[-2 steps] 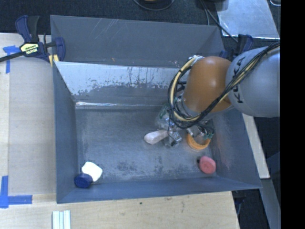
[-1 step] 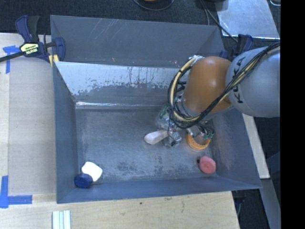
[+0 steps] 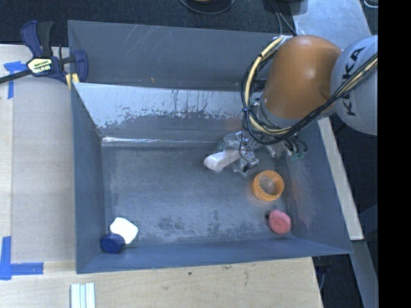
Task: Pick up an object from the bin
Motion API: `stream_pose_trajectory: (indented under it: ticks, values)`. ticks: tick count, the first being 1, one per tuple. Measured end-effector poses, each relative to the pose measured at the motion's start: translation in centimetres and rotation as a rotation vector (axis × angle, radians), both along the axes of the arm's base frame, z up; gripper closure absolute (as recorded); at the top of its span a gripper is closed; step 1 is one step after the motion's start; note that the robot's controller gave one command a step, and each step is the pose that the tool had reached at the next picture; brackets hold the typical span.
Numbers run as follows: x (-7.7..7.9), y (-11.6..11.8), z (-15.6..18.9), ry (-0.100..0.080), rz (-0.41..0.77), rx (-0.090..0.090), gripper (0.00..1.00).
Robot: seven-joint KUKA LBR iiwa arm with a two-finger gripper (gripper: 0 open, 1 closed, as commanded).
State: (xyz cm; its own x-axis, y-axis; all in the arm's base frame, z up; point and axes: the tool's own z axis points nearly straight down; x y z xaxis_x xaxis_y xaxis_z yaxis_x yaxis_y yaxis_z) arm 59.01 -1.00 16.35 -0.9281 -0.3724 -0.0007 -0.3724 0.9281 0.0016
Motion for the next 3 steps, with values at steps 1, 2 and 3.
stream_pose_trajectory:
  ticks: [1,2,3]
  values:
    - [0.0,0.0,0.0,0.000,0.000,0.000,1.00]
    - [0.8,0.1,19.6,-0.007,-0.009,0.000,1.00]
    - [0.7,0.1,19.6,-0.005,-0.009,0.000,1.00]
